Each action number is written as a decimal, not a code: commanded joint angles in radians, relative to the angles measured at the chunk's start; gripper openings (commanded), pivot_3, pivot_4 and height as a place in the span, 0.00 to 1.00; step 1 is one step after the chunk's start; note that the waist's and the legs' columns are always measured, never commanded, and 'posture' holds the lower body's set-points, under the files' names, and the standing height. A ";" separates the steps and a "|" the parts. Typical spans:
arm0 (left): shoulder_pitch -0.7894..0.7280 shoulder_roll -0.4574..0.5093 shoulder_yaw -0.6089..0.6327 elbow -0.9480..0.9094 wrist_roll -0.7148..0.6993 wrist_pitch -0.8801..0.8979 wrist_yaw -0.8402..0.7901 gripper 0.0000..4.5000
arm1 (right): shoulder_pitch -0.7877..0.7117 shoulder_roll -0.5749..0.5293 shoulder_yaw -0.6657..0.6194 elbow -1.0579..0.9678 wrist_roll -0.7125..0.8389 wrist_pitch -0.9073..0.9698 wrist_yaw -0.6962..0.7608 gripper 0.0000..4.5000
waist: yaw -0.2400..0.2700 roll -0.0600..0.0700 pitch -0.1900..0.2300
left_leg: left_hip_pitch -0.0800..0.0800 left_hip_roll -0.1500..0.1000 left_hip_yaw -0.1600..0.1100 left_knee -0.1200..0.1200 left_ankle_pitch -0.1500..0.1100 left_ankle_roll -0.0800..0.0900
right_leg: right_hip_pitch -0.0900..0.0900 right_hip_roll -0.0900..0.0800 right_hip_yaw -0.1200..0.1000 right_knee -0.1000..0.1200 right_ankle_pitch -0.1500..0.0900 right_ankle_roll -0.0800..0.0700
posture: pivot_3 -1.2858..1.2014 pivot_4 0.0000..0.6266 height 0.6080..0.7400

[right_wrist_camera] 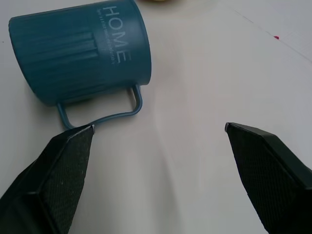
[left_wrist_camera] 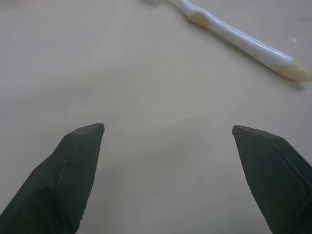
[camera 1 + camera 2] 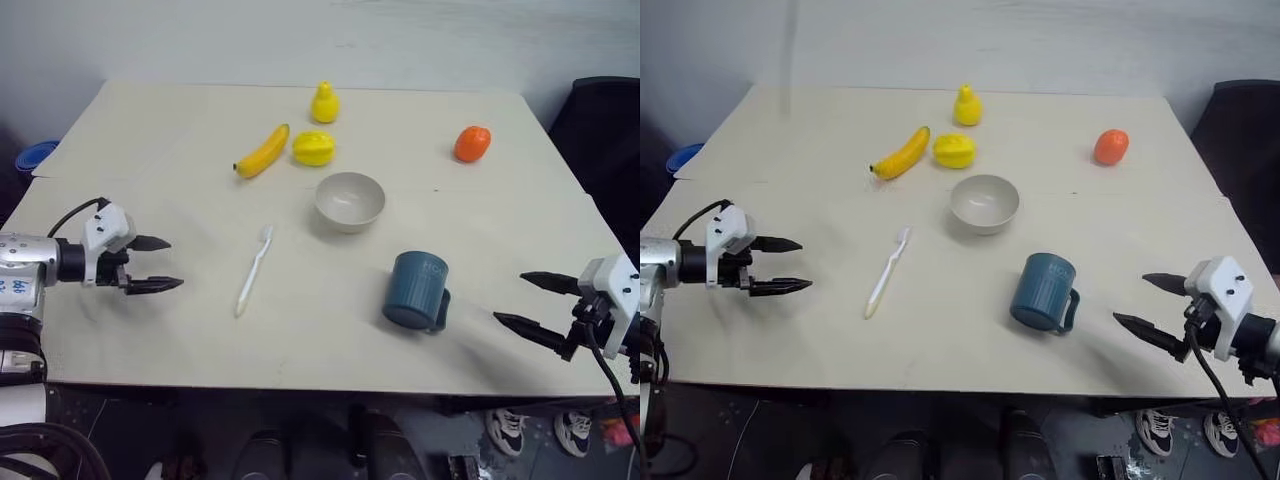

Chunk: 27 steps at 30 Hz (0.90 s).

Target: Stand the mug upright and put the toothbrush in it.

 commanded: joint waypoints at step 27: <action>-0.087 -0.067 0.013 -0.084 -0.061 0.105 -0.010 0.99 | -0.078 -0.048 0.003 -0.027 -0.009 -0.002 -0.048 1.00 | -0.003 0.000 0.000 | -0.002 0.000 -0.001 0.010 -0.001 0.001 | 0.000 0.000 0.000 0.005 0.000 0.000 | 0.52 0.24 1.00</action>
